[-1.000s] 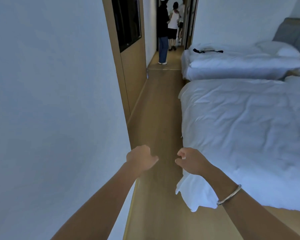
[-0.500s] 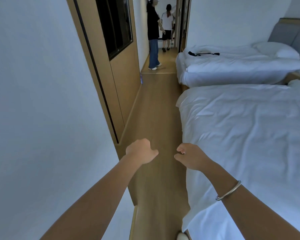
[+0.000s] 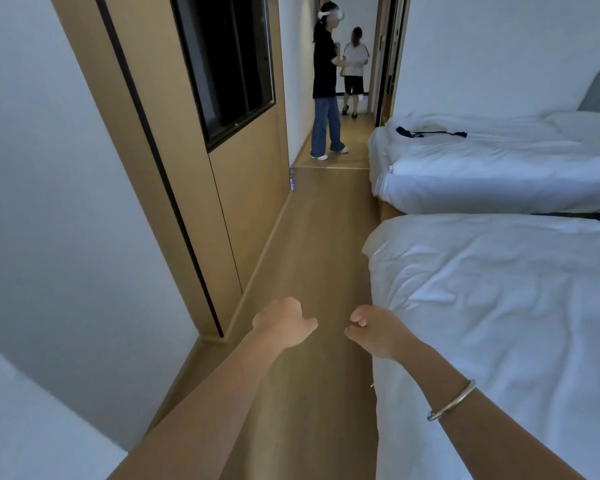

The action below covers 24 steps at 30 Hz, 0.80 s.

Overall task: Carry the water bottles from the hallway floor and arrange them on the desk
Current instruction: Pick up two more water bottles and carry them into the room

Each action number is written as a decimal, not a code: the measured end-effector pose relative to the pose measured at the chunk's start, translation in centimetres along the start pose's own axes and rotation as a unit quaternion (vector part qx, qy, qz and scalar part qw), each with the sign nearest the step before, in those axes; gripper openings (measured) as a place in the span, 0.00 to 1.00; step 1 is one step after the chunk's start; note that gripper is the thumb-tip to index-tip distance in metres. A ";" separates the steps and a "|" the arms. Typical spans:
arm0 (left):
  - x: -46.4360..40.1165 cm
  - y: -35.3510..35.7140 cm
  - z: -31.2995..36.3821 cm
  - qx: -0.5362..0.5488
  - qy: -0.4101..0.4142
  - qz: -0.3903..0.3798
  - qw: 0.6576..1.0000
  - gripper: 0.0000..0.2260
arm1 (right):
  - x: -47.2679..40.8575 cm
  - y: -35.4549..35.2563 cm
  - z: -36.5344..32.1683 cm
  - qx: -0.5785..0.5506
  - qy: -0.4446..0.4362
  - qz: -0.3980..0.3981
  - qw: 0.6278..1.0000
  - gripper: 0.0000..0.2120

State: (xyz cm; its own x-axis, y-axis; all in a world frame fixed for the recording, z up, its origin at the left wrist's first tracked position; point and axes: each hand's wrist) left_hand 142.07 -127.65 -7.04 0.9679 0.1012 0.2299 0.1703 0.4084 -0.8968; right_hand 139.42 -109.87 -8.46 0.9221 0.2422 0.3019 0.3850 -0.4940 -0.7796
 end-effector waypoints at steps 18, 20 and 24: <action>-30.7 -4.9 -1.5 0.020 -0.019 -0.018 0.999 0.12 | -30.3 -5.9 -1.5 0.034 -0.007 -0.032 0.999 0.14; -35.3 -6.8 -2.1 0.024 -0.014 -0.017 0.999 0.10 | -34.7 -7.1 -2.4 0.043 -0.003 -0.029 0.999 0.13; -43.8 -10.6 -2.9 -0.013 -0.005 -0.019 1.000 0.13 | -42.7 -9.6 -5.1 -0.006 0.023 -0.009 1.000 0.14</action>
State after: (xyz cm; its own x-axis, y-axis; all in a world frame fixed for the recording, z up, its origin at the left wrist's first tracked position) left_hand 98.45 -139.08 -8.69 0.9586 0.0952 0.2684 0.2125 0.3884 -0.8967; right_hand 96.53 -119.72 -11.09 0.9158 0.2131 0.3404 0.4015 -0.4999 -0.7673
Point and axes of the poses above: each hand's wrist, its own x-axis away from the middle knuckle, its own y-axis out of the palm, z = x × y, and after that the axes turned 4 degrees about y, right-handed
